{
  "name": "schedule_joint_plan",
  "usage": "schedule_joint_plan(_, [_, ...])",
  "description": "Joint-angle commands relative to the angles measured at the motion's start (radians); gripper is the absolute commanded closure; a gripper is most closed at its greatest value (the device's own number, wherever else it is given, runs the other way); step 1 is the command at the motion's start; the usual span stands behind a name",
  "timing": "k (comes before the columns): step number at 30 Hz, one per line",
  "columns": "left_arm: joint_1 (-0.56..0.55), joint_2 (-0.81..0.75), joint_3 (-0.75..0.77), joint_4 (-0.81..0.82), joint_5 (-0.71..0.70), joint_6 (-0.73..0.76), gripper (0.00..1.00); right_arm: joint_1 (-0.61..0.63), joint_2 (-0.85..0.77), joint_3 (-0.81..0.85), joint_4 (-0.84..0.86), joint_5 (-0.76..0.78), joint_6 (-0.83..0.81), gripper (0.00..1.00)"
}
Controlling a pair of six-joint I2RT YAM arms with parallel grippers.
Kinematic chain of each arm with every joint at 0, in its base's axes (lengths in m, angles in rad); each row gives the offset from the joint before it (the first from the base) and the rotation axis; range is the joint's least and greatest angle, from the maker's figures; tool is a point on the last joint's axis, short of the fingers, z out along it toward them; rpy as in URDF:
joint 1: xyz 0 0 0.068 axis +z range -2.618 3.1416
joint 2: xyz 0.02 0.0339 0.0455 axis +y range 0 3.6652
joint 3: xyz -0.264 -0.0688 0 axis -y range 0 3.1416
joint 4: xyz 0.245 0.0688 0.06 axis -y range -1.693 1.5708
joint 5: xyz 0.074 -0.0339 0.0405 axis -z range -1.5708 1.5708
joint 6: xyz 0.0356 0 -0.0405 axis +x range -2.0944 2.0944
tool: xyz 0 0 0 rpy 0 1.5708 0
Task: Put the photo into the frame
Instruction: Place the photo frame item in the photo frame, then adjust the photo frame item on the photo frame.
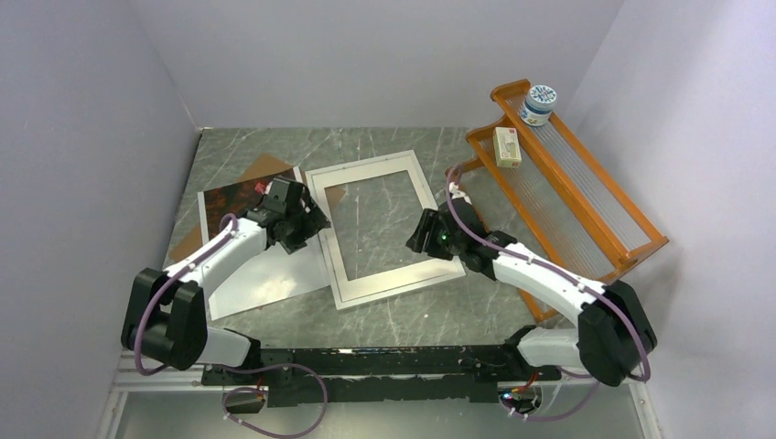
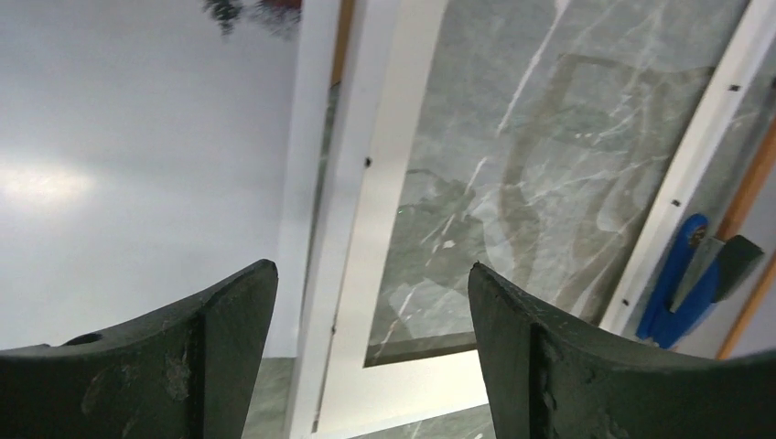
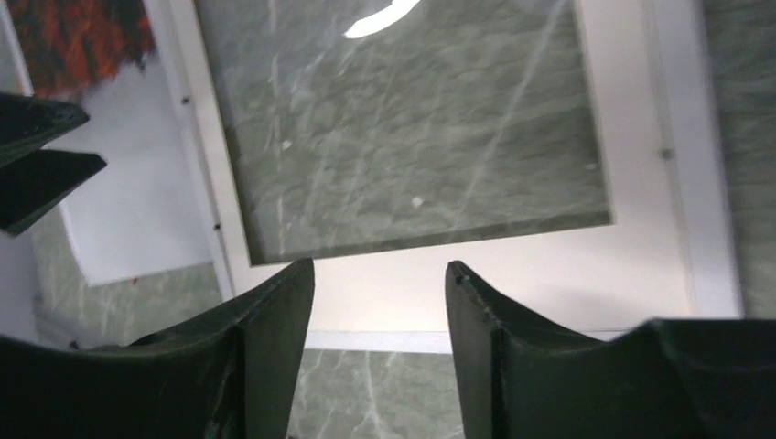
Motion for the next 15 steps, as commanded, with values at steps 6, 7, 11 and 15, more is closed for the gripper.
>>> schedule_joint_plan(6, [0.056, -0.084, 0.036, -0.175, -0.073, 0.068, 0.2, 0.077, 0.198, 0.056, 0.277, -0.422, -0.008, 0.64])
schedule_joint_plan(7, [0.073, -0.093, 0.029, -0.174, -0.065, 0.07, 0.21, 0.101, 0.227, 0.061, 0.299, -0.432, 0.0, 0.65])
schedule_joint_plan(11, [0.136, -0.124, -0.003, -0.14, 0.014, 0.084, 0.24, 0.18, 0.315, 0.084, 0.373, -0.457, 0.05, 0.69])
schedule_joint_plan(15, [0.159, -0.104, -0.014, -0.112, 0.079, 0.099, 0.25, 0.211, 0.39, 0.106, 0.38, -0.469, 0.079, 0.72])
